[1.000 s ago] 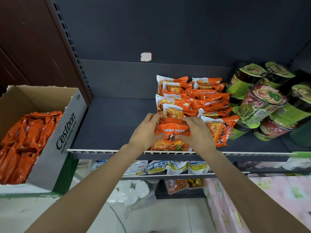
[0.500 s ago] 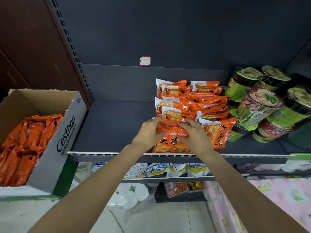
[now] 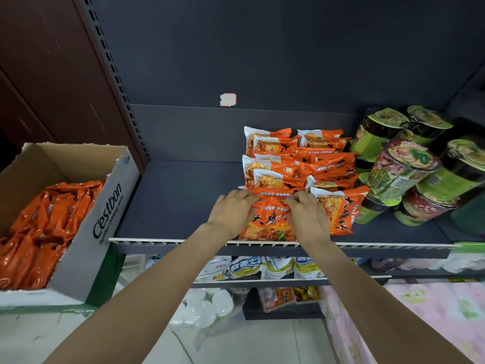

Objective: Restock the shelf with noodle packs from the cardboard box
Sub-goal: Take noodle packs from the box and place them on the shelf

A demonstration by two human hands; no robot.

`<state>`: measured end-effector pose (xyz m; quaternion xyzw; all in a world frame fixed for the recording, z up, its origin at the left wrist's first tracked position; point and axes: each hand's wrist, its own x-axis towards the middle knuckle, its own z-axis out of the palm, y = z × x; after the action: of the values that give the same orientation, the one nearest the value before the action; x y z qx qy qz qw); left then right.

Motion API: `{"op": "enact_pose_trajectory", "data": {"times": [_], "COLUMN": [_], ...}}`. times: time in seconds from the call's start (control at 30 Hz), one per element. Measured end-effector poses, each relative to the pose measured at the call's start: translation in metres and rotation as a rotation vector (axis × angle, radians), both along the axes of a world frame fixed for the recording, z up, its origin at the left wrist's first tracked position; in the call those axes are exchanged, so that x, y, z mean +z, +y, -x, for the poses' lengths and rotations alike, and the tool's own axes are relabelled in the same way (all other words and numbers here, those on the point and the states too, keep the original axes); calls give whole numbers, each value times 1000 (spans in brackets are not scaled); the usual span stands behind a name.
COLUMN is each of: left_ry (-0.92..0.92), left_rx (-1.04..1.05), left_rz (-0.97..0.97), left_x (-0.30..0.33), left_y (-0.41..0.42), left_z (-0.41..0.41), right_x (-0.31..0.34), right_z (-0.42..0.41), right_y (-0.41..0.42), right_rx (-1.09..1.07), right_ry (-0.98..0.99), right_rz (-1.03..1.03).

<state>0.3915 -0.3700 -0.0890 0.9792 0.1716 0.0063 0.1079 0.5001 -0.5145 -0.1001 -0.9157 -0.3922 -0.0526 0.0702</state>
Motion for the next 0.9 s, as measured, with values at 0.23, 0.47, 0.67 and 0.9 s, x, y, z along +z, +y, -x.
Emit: {"op": "enact_pose_trajectory", "data": {"times": [0.23,0.47,0.67,0.9], "left_ry": [-72,-370,-443,-434], "left_rx": [8,9,266,599], "left_rz": [10,-140,-70,113], "left_x": [2,25,37,22], "left_y": [0,12,66,186], "left_z": [2,42,123,249], "right_x": [6,36,49,45], "right_z": [0,34,90,188], "right_y": [1,31,106,226], "right_rx": [45,215,375,555], "right_ry": [19,350,469,532], "right_rz": [-40,-272,-345,-281]}}
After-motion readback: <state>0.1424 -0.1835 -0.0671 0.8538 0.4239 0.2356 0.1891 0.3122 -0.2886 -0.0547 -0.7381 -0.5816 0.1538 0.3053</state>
